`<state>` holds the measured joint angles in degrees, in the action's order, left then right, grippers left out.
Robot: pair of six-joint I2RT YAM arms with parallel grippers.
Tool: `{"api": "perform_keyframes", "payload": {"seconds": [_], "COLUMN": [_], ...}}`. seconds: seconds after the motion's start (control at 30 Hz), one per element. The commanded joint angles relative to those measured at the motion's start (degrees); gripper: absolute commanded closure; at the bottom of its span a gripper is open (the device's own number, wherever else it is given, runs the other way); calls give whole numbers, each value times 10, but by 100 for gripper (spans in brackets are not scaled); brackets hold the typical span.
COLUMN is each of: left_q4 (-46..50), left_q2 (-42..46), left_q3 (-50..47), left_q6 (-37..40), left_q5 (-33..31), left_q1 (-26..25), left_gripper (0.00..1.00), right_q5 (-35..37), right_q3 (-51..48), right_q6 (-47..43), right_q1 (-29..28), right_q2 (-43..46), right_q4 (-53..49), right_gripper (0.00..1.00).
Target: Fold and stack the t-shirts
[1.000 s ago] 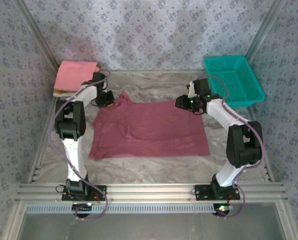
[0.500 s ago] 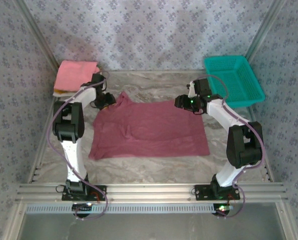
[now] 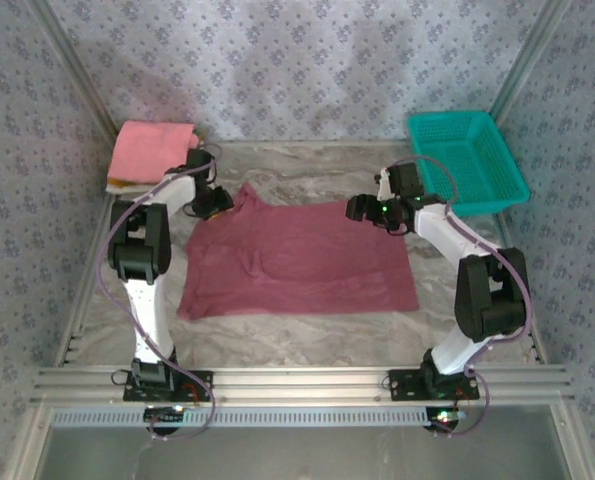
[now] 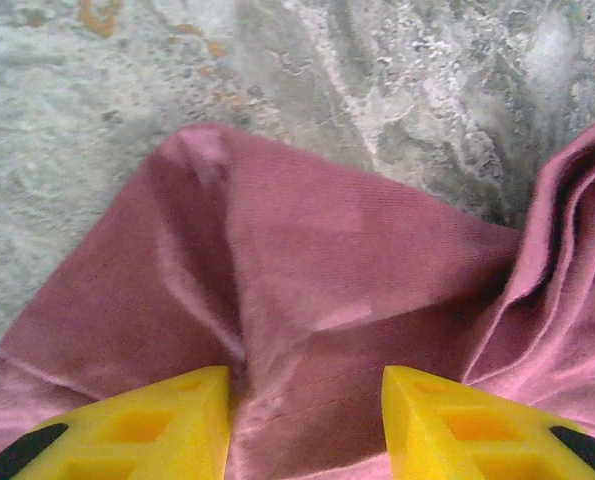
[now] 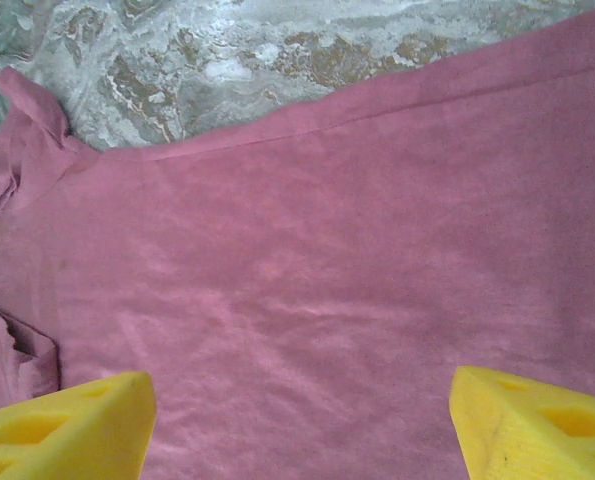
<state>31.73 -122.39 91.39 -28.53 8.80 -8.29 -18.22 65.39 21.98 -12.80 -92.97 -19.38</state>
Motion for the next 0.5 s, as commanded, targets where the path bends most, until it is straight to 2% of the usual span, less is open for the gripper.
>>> {"api": "perform_keyframes", "payload": {"seconds": [0.0, 0.07, 0.27, 0.47], "left_q4": [1, 0, 3, 17], "left_q2": [-13, -14, -10, -4], "left_q3": [26, 26, 34, 52], "left_q6": [-1, 0, 4, 8], "left_q5": [13, 14, 13, 5], "left_q1": [-6, -6, -6, -6], "left_gripper": [65, 74, 94, 100], "right_q5": [7, 5, 7, 8], "right_q3": [-7, -8, -13, -15], "right_q6": [-3, -3, -4, -3], "right_q1": [-2, -3, -2, -2], "right_q2": [18, 21, 30, 29], "right_q4": [2, 3, 0, 1], "right_gripper": [20, 19, 19, 18]}}
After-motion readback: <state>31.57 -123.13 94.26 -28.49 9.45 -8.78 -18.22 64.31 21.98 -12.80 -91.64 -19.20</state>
